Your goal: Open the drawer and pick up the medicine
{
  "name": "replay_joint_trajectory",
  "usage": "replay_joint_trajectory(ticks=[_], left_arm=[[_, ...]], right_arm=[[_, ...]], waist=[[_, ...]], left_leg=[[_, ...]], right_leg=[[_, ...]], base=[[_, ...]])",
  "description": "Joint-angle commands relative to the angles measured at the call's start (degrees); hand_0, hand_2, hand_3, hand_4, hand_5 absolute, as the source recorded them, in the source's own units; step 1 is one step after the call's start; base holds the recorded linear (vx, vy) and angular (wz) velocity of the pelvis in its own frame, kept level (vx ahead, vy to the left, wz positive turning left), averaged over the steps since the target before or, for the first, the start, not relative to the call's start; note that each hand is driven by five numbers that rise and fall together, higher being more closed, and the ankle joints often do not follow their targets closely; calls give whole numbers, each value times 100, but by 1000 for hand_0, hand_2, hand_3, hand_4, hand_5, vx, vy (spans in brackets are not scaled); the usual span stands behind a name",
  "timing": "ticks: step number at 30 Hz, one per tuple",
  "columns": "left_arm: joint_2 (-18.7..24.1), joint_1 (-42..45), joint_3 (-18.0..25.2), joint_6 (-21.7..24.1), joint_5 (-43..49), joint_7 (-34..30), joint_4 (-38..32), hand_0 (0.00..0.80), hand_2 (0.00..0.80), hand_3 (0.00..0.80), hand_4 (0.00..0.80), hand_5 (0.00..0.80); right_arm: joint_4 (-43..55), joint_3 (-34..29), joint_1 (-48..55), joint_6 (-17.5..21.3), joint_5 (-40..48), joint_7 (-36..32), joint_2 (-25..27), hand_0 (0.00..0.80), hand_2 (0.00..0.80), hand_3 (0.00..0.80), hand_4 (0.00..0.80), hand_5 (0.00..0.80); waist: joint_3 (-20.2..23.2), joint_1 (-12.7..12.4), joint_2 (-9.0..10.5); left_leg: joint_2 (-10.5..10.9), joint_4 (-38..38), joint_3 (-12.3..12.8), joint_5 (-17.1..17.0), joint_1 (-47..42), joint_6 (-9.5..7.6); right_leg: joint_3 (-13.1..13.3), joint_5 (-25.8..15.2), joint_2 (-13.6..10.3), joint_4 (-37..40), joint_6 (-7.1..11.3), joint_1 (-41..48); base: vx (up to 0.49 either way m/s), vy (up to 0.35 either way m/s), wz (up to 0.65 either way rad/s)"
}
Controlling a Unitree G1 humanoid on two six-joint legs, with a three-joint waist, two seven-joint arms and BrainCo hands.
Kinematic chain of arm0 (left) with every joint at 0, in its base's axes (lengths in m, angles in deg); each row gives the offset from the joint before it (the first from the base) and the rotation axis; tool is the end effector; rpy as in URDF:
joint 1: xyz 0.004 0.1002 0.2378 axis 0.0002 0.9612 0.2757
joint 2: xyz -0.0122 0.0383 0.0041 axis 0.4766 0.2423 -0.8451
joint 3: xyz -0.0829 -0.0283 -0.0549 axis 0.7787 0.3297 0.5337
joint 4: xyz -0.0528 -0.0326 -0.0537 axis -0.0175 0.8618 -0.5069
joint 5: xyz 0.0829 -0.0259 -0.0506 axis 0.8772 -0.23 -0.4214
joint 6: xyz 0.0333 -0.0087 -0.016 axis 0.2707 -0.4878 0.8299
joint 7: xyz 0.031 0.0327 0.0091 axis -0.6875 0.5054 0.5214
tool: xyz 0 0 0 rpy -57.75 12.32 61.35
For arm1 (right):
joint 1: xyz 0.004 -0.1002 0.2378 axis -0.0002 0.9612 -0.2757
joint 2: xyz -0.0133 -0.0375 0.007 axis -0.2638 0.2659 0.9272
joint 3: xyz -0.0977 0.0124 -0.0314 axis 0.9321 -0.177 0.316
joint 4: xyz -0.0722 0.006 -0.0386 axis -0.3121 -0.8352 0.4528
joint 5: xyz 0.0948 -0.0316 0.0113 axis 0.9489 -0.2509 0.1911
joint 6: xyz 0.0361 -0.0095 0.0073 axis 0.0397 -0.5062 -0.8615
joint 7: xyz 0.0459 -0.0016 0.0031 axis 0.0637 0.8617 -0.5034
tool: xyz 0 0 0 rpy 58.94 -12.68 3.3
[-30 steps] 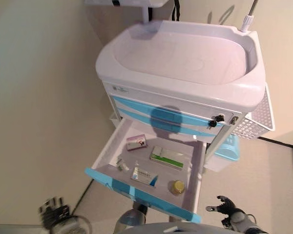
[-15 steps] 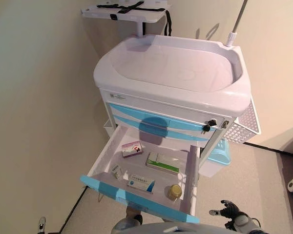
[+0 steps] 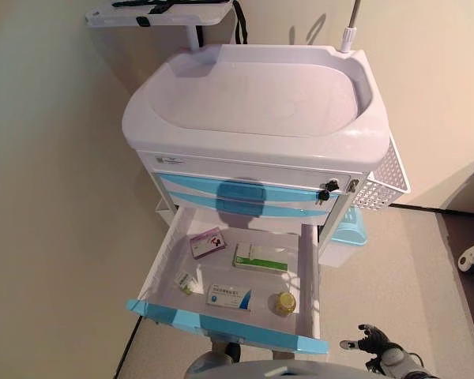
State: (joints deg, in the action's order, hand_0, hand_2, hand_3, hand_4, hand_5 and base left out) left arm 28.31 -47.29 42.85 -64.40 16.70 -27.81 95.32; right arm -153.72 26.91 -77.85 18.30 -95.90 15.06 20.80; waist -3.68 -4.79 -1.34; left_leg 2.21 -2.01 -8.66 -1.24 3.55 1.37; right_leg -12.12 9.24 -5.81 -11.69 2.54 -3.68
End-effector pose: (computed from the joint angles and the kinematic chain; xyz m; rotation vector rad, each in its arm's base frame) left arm -0.0260 0.2583 -0.1111 0.0054 1.3484 0.4780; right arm 0.0892 -0.2698 -0.0977 -0.6023 1.1408 -0.0575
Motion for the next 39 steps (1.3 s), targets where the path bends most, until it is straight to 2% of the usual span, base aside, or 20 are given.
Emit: replay_joint_trajectory(ticks=[1, 9, 13, 15, 17, 18, 19, 20, 22, 23, 24, 25, 29, 33, 36, 37, 38, 39], left_arm=[[23, 212, -250, -134, 1237, -190, 126, 0, 0, 0, 0, 0], [-182, -16, -565, -204, 1588, -211, 378, 0, 0, 0, 0, 0], [-286, -124, -880, -224, 1887, -254, 313, 0, 0, 0, 0, 0], [-375, -119, -990, -209, 1964, -264, 166, 0, 0, 0, 0, 0], [-423, -86, -921, -212, 1871, -254, 86, 0, 0, 0, 0, 0], [-423, -85, -926, -213, 1871, -254, 86, 0, 0, 0, 0, 0], [-469, -34, -837, -220, 1834, -277, 71, 0, 0, 0, 0, 0], [-469, -30, -845, -220, 1834, -276, 70, 0, 0, 0, 0, 0], [-496, 52, -767, -222, 1823, -335, 60, 0, 0, 0, 0, 0], [-514, 100, -718, -234, 1808, -398, 92, 0, 0, 0, 0, 0], [-514, 100, -719, -234, 1808, -398, 92, 0, 0, 0, 0, 0], [-529, 173, -693, -246, 1820, -495, 136, 0, 0, 0, 0, 0], [-538, 399, -607, -244, 1818, -763, 185, 0, 0, 0, 0, 0], [-538, 567, -582, -260, 1886, -1012, 238, 0, 0, 0, 0, 0], [-466, 739, -662, -285, 2099, -1273, 339, 0, 0, 0, 0, 0], [-469, 739, -656, -285, 2099, -1273, 339, 0, 0, 0, 0, 0], [-417, 729, -679, -290, 2128, -1321, 321, 0, 0, 0, 0, 0], [-393, 727, -695, -288, 2119, -1326, 293, 0, 0, 0, 0, 0]], right_arm=[[-135, 21, -370, 137, 148, 11, 375, 0, 0, 0, 0, 0], [-140, -132, -449, 123, 187, 98, 525, 0, 0, 0, 0, 0], [424, -254, -430, 217, 381, 245, 687, 0, 0, 0, 0, 0], [1656, -558, -269, 366, 682, 393, 950, 0, 0, 0, 0, 0], [2654, -716, -88, 446, 850, 304, 1098, 0, 0, 0, 0, 0], [2673, -725, -73, 434, 849, 301, 1101, 0, 0, 0, 0, 0], [3934, -834, 94, 549, 896, 128, 1340, 0, 0, 0, 0, 0], [3959, -849, 117, 535, 893, 124, 1342, 0, 0, 0, 0, 0], [4991, -904, 151, 607, 854, -100, 1674, 0, 0, 0, 0, 0], [5877, -1006, 170, 729, 1157, -347, 1873, 0, 0, 0, 0, 0], [5879, -1008, 171, 729, 1157, -347, 1873, 0, 0, 0, 0, 0], [6470, -998, 100, 798, 1572, -677, 2043, 0, 0, 0, 0, 0], [7734, -897, 10, 820, 2437, -1428, 2536, 0, 0, 0, 0, 0], [8377, -714, -165, 794, 3093, -1866, 2910, 0, 0, 0, 0, 0], [8844, -113, -668, 611, 3885, -2358, 3141, 0, 0, 0, 0, 0], [8838, -101, -681, 613, 3886, -2358, 3142, 0, 0, 0, 0, 0], [8925, 345, -1026, 455, 4110, -2540, 3161, 0, 0, 0, 0, 0], [8927, 513, -1146, 405, 4196, -2593, 3145, 0, 0, 0, 0, 0]], waist=[[-109, 129, 103], [-166, 167, 255], [-223, 218, 332], [-253, 294, 376], [-260, 324, 413], [-259, 317, 410], [-265, 336, 448], [-261, 324, 444], [-266, 305, 481], [-282, 284, 509], [-283, 283, 509], [-292, 249, 538], [-303, 168, 555], [-297, 109, 543], [-307, 15, 529], [-307, 24, 528], [-322, -34, 522], [-331, -69, 518]], left_leg=[[397, 114, 144, 221, -107, -315], [318, 265, 234, 180, -129, -315], [259, 419, 267, 105, -148, -289], [223, 497, 314, 74, -155, -274], [199, 524, 370, 69, -153, -267], [198, 525, 373, 69, -155, -267], [178, 538, 432, 71, -142, -264], [176, 539, 437, 73, -144, -264], [164, 546, 508, 83, -136, -262], [163, 523, 547, 94, -127, -263], [163, 522, 548, 94, -127, -263], [168, 493, 557, 113, -129, -268], [180, 450, 578, 164, -189, -257], [181, 440, 578, 168, -191, -248], [183, 451, 529, 140, -161, -237], [184, 451, 526, 139, -160, -236], [189, 468, 488, 121, -149, -233], [191, 469, 467, 111, -141, -231]], right_leg=[[293, -990, -112, 760, 407, 100], [376, -1074, -87, 875, 427, 68], [384, -1122, -55, 945, 431, 40], [414, -1198, -28, 1047, 449, 23], [452, -1265, -7, 1142, 464, 6], [455, -1268, -6, 1146, 464, 8], [511, -1331, 9, 1236, 483, -15], [516, -1333, 11, 1239, 483, -14], [566, -1386, 27, 1318, 502, -17], [600, -1415, 33, 1335, 514, -25], [600, -1415, 33, 1335, 514, -25], [631, -1415, 36, 1338, 517, -8], [646, -1397, 36, 1373, 516, 77], [632, -1395, 32, 1391, 518, 108], [582, -1388, 21, 1383, 507, 84], [579, -1387, 20, 1382, 507, 84], [537, -1383, 14, 1382, 499, 86], [515, -1383, 13, 1382, 495, 84]], base=[[-6, 51, -13], [-13, 4, -15], [-7, -15, -3], [-2, -9, -2], [0, -13, -7], [-4, -15, -18], [-4, -8, -19], [-3, -12, -19], [9, -14, -27], [12, -15, -26], [31, -15, -13], [33, -9, -8], [32, -9, -10], [0, 0, 0], [-2, -13, -6], [0, 0, 0], [8, -16, 5], [8, -16, 8]])
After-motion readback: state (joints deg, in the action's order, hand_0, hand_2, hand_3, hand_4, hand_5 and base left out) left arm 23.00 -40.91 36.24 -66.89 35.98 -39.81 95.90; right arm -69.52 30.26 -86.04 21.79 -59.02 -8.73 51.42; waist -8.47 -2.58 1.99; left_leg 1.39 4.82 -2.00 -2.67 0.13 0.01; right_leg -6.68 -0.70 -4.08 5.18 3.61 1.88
